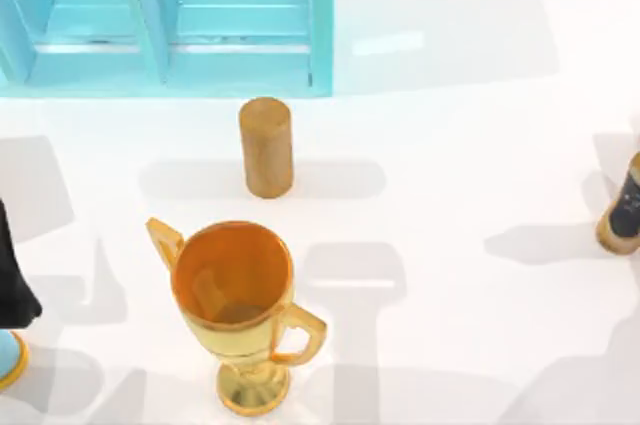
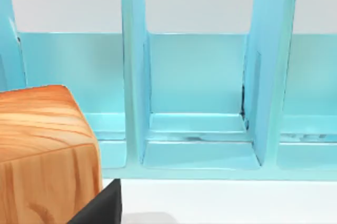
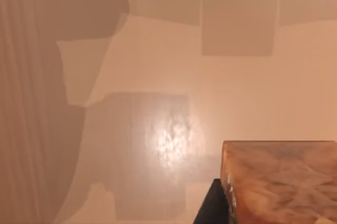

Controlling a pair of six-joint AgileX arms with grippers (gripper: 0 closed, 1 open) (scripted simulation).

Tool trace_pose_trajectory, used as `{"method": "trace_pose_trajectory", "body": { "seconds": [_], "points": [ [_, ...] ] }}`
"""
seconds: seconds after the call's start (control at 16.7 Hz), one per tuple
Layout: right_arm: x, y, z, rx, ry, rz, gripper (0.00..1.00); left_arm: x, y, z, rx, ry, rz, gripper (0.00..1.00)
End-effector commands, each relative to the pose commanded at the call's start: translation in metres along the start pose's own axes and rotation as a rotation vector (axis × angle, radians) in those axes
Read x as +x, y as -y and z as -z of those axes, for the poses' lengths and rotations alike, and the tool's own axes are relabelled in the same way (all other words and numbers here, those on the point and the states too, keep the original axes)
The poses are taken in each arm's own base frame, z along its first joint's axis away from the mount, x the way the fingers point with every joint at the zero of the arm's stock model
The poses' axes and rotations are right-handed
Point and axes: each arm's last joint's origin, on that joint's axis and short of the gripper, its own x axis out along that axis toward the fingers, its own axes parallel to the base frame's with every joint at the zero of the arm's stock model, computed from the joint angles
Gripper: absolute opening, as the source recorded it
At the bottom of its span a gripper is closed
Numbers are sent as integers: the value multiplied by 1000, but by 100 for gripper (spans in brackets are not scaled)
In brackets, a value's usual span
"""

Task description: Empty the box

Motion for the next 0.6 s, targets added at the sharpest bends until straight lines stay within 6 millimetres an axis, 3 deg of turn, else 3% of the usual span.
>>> {"method": "trace_pose_trajectory", "body": {
  "seconds": [0.24, 0.6],
  "points": [
    [-46, -2, -1, 9, 9, 27, 0, 0, 0, 0, 0, 0, 0, 100],
    [-61, -17, -4, -26, -69, 3, 0, 0, 0, 0, 0, 0, 0, 100]
  ]
}}
